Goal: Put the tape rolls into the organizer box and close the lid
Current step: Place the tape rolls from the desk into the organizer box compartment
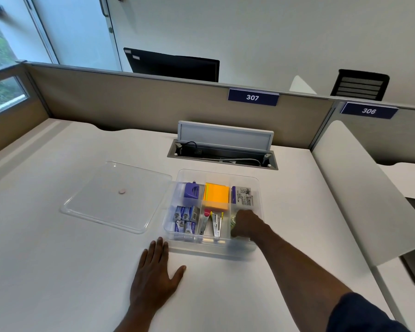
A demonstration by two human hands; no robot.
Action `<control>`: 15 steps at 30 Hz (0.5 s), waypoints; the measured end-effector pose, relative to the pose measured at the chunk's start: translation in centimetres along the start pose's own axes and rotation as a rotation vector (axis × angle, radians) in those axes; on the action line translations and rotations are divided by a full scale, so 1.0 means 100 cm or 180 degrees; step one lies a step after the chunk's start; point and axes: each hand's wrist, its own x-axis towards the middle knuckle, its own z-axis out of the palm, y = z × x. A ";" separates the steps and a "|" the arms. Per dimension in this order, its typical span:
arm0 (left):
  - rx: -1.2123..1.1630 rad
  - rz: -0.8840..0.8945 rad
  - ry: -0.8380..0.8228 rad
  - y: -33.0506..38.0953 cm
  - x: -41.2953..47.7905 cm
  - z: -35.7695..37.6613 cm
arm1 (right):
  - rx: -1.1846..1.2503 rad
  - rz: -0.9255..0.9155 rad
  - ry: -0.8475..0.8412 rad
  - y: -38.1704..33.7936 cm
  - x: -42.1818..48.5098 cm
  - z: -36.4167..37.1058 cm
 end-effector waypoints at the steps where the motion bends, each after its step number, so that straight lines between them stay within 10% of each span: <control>1: 0.0001 -0.0002 -0.0009 0.000 0.000 -0.001 | 0.0051 0.0024 -0.0003 0.000 0.000 0.000; 15: 0.0046 0.0007 -0.0008 0.001 0.001 -0.001 | 0.0212 0.0199 0.0132 0.003 -0.002 0.004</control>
